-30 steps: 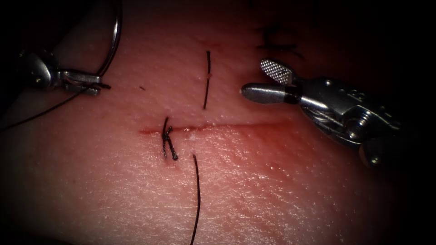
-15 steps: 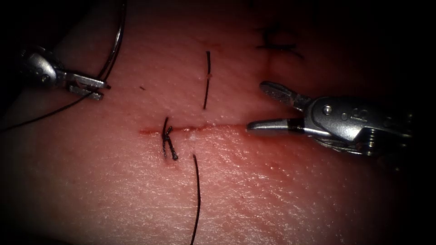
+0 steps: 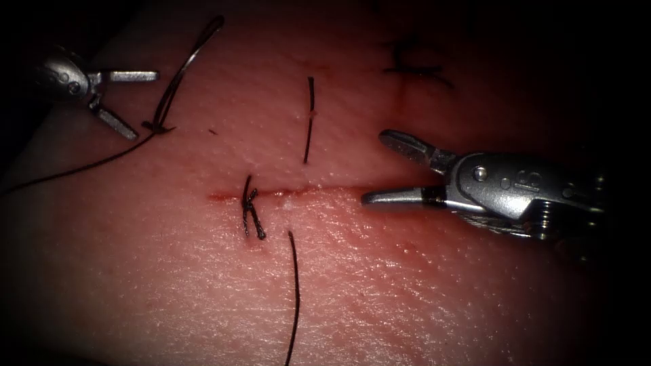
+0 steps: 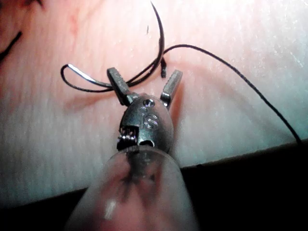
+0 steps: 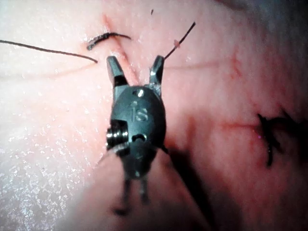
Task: Wound Closure
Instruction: Pick up working end of suture with left jaws
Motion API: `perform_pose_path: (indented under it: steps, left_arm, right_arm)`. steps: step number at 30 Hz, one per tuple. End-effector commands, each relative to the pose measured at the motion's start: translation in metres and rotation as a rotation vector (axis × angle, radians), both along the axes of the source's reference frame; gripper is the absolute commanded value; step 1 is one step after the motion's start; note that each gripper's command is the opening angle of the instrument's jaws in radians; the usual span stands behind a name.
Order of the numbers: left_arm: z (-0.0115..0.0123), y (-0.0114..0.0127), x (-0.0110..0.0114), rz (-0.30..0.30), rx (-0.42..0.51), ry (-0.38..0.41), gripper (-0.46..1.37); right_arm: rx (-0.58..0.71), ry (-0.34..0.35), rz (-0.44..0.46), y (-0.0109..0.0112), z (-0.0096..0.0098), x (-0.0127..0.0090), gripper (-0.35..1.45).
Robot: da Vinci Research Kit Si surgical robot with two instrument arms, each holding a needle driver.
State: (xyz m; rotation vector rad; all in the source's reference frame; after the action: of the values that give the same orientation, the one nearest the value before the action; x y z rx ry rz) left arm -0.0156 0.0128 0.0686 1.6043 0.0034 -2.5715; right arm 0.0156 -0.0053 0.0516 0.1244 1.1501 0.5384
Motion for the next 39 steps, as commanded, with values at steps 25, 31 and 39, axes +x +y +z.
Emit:
perform_pose_path:
  steps: [25,31,39]
  left_arm:
    - [-0.0061,-0.0044,0.0038,-0.057,0.064,-0.109,0.92]
    - [-0.0068,-0.0064,0.0015,-0.055,0.053,-0.131,0.85]
    - [-0.0078,-0.0094,-0.0016,-0.049,0.021,-0.190,0.79]
  right_arm:
    - [0.001,-0.005,-0.008,-0.0004,0.0001,0.0004,0.91]
    - [-0.005,-0.006,-0.012,-0.0004,0.0002,0.0003,0.91]
    - [-0.007,-0.005,-0.013,-0.0005,0.0004,0.0003,0.91]
